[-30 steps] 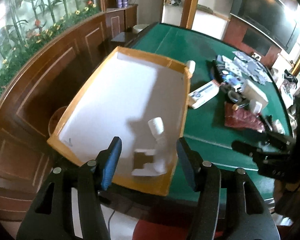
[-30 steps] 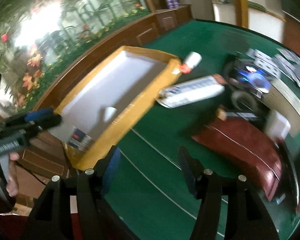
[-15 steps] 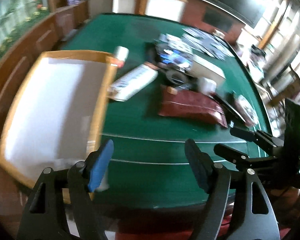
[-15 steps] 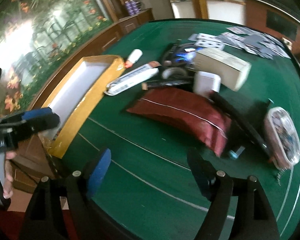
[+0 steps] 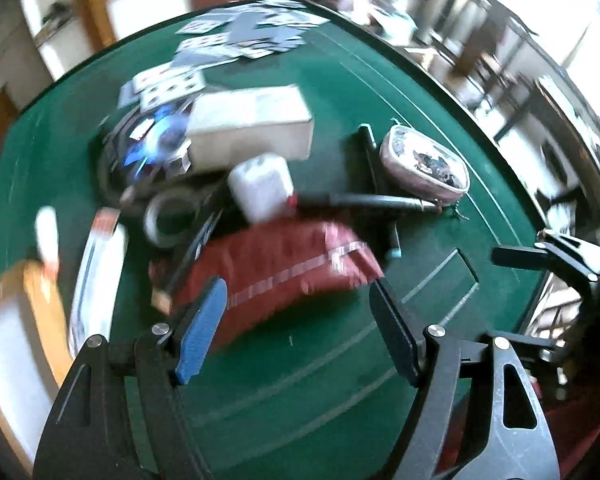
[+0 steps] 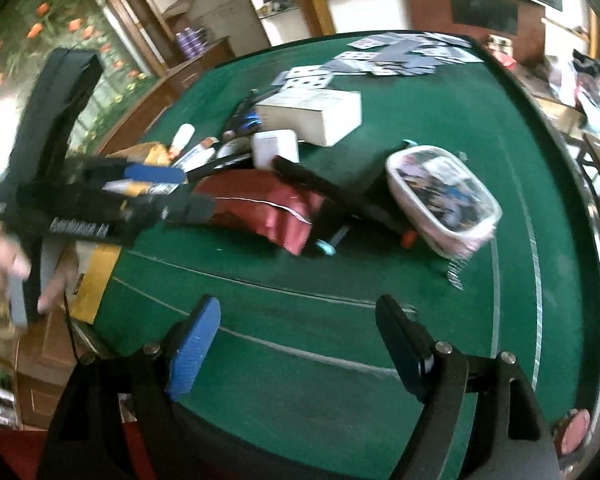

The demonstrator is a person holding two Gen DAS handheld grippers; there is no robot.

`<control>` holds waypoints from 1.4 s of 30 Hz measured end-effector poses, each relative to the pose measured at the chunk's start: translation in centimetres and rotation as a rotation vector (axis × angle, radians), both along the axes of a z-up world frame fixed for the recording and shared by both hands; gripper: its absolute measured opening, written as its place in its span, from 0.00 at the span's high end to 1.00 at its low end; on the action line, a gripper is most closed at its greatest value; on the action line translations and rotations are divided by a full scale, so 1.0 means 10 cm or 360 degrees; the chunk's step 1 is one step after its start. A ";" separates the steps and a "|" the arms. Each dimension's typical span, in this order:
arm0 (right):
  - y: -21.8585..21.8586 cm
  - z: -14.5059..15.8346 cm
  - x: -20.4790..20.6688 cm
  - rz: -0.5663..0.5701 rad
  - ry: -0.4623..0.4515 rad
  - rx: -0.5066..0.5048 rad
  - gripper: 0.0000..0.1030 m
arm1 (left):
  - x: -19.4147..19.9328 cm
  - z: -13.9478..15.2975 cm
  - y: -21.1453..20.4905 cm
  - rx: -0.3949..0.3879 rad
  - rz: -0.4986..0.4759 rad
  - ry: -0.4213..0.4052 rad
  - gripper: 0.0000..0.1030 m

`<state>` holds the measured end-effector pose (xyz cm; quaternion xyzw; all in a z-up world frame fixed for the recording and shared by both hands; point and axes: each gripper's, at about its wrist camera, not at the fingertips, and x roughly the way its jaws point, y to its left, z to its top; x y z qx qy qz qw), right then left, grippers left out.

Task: Organize objects
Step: 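Grasp the red foil packet with the left tool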

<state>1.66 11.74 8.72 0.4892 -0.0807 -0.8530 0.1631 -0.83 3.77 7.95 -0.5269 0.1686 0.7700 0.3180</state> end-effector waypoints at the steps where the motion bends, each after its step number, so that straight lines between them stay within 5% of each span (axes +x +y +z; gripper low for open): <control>1: 0.05 0.01 0.03 -0.0024 -0.0001 0.0007 0.22 | -0.08 -0.03 0.07 -0.0007 -0.0039 -0.0004 0.28; 9: 0.24 0.01 0.22 -0.0135 -0.0021 0.0061 0.22 | -0.57 -0.45 0.14 -0.0063 -0.0069 -0.0150 0.28; 12: 0.28 -0.03 0.26 -0.0154 -0.0045 0.0064 0.22 | -0.58 -0.52 0.07 0.0005 -0.0064 -0.0235 0.27; 18: 0.30 -0.06 0.21 -0.0180 -0.0056 0.0034 0.22 | -0.22 -0.53 -0.12 0.0039 -0.0192 -0.0399 0.27; 23: 0.27 -0.05 0.09 -0.0144 -0.0029 0.0015 0.22 | 0.23 -0.59 -0.13 -0.0073 -0.0273 -0.0324 0.27; 31: 0.19 -0.03 -0.04 -0.0074 -0.0008 0.0015 0.22 | 0.29 -0.61 -0.05 -0.0064 0.0066 -0.0220 0.27; 33: 0.18 -0.02 -0.06 -0.0052 -0.0003 0.0020 0.22 | 0.30 -0.61 -0.03 -0.0095 0.0139 -0.0154 0.45; 36: 0.18 -0.01 -0.10 -0.0013 0.0006 0.0027 0.22 | 0.32 -0.58 -0.09 -0.0062 0.0251 -0.0158 0.54; 40: 0.17 0.04 -0.21 0.0069 0.0029 0.0053 0.23 | 0.44 -0.56 -0.27 -0.0023 0.0383 -0.0197 0.56; 42: 0.13 0.05 -0.30 0.0119 0.0033 0.0091 0.33 | 0.55 -0.56 -0.40 0.0016 0.0438 -0.0242 0.56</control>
